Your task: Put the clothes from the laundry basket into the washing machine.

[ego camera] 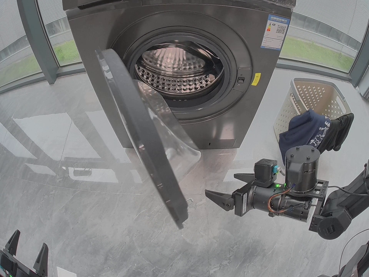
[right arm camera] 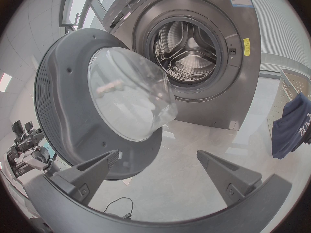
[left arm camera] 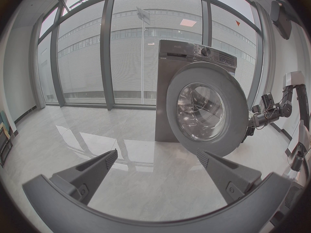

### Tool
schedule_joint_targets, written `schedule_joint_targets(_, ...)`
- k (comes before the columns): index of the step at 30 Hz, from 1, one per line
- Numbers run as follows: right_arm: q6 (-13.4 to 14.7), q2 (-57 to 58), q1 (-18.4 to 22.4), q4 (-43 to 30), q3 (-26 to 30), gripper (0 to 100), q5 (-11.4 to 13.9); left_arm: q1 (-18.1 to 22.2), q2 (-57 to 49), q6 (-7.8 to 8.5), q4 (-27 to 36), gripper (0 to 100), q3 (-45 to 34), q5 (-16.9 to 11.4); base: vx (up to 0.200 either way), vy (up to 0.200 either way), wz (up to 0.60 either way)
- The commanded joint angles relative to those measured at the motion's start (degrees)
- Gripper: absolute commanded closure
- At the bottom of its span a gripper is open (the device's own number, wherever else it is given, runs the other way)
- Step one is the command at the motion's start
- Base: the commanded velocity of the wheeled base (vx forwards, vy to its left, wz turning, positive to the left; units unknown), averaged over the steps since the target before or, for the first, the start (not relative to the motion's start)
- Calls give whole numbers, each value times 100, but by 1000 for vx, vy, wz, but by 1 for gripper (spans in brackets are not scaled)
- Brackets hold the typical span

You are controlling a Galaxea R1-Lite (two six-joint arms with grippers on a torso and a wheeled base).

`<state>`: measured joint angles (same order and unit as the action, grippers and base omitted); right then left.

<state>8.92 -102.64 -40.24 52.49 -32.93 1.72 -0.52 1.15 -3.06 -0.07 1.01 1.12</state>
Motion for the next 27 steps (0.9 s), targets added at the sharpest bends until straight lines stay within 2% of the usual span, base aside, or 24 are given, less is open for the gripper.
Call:
schedule_joint_targets(1,13,25,210,7,-56,0,-110,0,0,-2,-1,0,-92,2,0,0,0)
schedule_joint_targets(4,13,-124,359,7,-311,0,-339,0,0,7,-1,0,-92,2,0,0,0)
schedule_joint_targets(9,74,-581,473,-20,-856,0,-383,0,8,16,-1,0,-92,2,0,0,0)
schedule_joint_targets(11,74,-942,517,-81,-1269,0,-453,0,8,7,-1,0,-92,2,0,0,0)
schedule_joint_targets(21,66,-1785,482,-116,-2280,0,-462,0,8,7,-1,0,-92,-7,0,0,0)
schedule_joint_targets(27,66,-1856,192,-204,-2455,0,-453,0,8,7,-1,0,-92,2,0,0,0)
